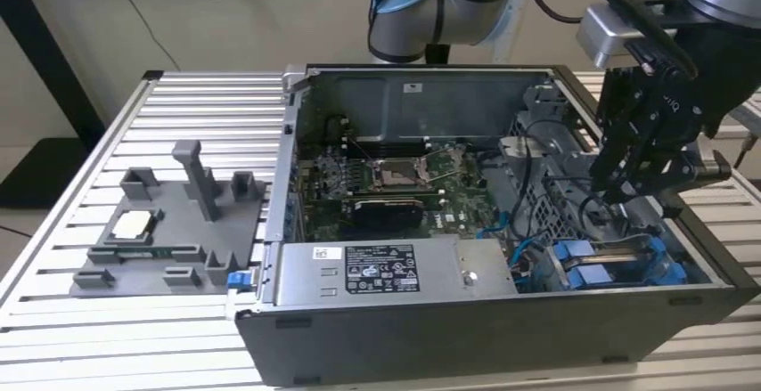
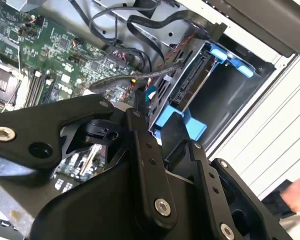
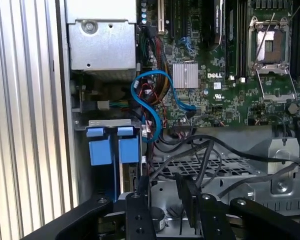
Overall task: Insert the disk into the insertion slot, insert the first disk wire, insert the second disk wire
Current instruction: 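Insert the first disk wire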
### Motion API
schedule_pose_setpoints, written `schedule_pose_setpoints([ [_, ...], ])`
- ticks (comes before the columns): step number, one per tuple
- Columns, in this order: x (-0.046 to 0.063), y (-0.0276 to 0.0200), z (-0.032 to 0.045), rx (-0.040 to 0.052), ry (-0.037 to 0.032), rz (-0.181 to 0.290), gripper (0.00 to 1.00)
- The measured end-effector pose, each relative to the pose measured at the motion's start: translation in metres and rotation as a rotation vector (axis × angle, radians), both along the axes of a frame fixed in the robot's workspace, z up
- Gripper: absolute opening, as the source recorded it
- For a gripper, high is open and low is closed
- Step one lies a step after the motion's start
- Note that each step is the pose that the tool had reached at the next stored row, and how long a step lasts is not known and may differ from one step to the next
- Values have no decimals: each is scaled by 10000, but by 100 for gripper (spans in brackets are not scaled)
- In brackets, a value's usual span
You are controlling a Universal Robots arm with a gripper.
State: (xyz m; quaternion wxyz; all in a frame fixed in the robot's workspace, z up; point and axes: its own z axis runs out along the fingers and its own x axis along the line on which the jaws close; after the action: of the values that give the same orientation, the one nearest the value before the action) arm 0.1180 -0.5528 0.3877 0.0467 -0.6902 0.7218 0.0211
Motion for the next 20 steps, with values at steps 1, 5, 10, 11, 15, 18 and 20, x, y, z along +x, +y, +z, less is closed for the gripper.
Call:
schedule_pose_setpoints([
  [1,0,0,10,-3,0,0,40],
  [5,-7,8,10,-1,-56,-3,40],
  [10,-36,32,-27,1,-224,-1,40],
  [11,-43,35,-30,2,-238,-1,40],
  [15,-65,42,-48,20,-314,25,40],
  [18,-72,45,-60,34,-397,86,38],
  [20,-75,45,-64,56,-449,119,31],
])
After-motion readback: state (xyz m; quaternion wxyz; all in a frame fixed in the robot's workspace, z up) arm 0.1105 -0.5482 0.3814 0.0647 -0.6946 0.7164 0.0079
